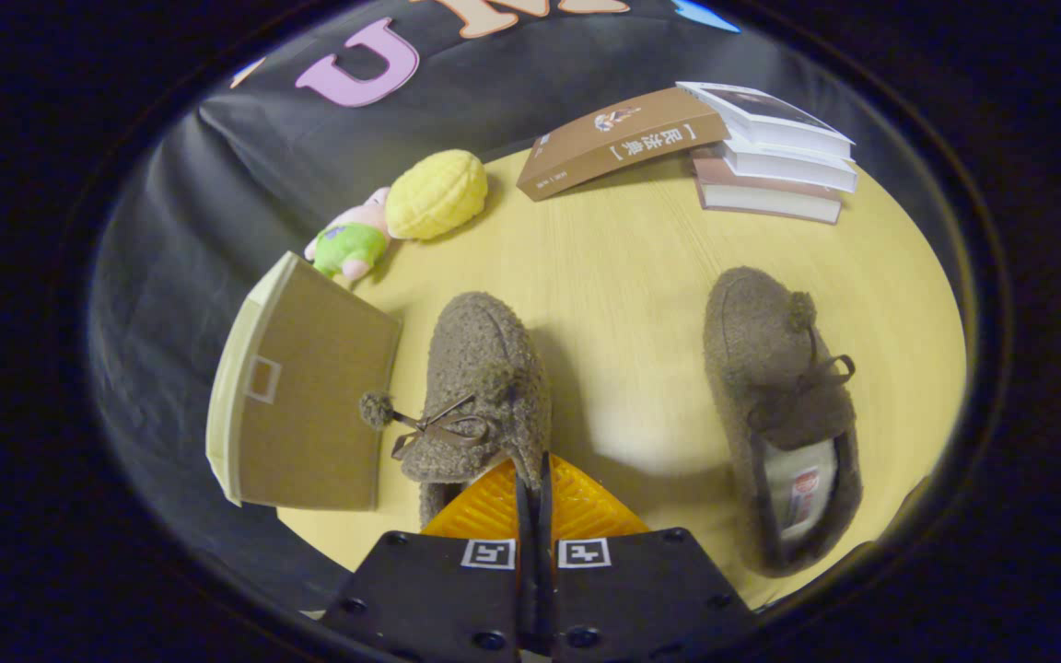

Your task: Open the storage box then place both shoes into the box .Put the left shoe in first, then the right shoe, with the right side of both shoes facing outward in a uniform manner.

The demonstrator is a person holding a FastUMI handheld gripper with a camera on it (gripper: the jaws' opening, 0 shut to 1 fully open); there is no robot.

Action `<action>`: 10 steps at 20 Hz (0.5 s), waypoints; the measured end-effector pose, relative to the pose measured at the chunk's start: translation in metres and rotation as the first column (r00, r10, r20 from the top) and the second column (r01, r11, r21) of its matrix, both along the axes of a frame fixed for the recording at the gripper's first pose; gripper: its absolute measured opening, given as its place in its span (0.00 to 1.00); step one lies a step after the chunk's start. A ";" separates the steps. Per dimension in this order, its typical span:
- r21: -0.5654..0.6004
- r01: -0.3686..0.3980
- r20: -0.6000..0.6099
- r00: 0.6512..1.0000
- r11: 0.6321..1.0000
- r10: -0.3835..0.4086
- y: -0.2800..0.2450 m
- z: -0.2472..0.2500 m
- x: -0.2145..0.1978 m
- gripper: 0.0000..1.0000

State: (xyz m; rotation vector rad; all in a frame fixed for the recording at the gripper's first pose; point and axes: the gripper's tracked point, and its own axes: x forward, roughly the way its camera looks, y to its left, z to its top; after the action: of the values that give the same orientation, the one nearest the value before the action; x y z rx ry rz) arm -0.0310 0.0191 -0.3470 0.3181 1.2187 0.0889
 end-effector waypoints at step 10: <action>0.195 0.019 0.139 0.989 0.981 -0.047 0.121 0.119 0.039 0.03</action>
State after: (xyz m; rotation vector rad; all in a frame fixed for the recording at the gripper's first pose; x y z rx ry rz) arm 0.0077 0.1400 -0.2283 0.4927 1.0635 0.1992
